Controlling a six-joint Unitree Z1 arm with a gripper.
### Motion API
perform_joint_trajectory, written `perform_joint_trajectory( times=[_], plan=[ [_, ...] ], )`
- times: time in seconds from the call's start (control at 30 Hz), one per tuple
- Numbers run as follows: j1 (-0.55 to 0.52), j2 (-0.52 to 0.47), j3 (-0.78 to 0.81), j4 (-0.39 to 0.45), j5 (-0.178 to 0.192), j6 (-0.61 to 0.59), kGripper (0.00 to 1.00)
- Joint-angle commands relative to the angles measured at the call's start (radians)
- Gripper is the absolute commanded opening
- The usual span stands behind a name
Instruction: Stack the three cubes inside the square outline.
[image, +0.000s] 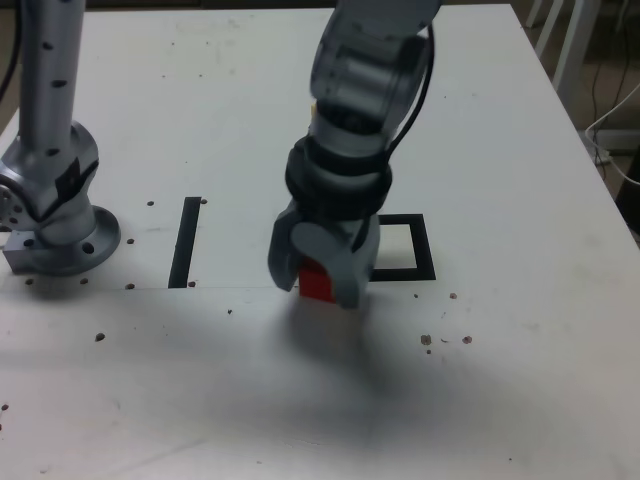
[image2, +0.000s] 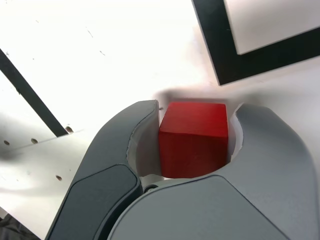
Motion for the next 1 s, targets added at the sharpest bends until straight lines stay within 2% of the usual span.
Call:
perform_joint_trajectory(
  times=[0.0,0.33,0.47,0.7,0.97],
  plan=[
    [0.003,0.012,-0.034,0.018,0.000,-0.006,0.29],
    [0.067,0.083,-0.143,0.037,-0.058,-0.030,0.29],
    [0.105,0.103,-0.162,0.036,-0.069,-0.040,0.29],
    [0.173,0.116,-0.179,0.033,-0.063,-0.044,0.29],
    [0.229,0.119,-0.177,0.025,-0.031,-0.042,0.29]
  ],
)
